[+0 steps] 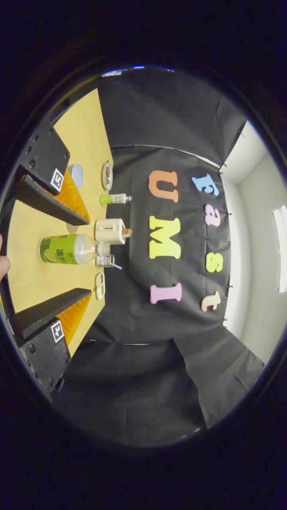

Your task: Take the bottle from table, then pour the juice into the cup, finally place the bottle on the coaster

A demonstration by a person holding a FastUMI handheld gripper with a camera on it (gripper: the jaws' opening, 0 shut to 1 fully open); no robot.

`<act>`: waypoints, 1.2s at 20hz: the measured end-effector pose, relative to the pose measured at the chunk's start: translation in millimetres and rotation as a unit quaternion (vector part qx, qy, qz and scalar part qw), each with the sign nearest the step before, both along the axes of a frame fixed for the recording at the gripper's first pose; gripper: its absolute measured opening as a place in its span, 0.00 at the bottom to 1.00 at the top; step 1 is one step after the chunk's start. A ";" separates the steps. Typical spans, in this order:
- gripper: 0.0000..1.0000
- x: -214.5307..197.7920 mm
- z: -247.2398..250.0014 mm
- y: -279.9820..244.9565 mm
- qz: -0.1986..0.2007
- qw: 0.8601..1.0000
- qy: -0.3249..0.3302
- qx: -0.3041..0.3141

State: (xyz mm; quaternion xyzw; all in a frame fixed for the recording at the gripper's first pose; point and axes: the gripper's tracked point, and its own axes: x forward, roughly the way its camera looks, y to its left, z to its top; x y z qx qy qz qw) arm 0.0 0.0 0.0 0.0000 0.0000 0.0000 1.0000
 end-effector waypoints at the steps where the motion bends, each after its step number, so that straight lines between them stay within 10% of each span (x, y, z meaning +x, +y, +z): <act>1: 1.00 0.2 0.4 -0.6 -0.004 1.000 -0.004 -0.002; 24: 1.00 15.0 -0.5 23.8 0.016 1.000 0.001 -0.001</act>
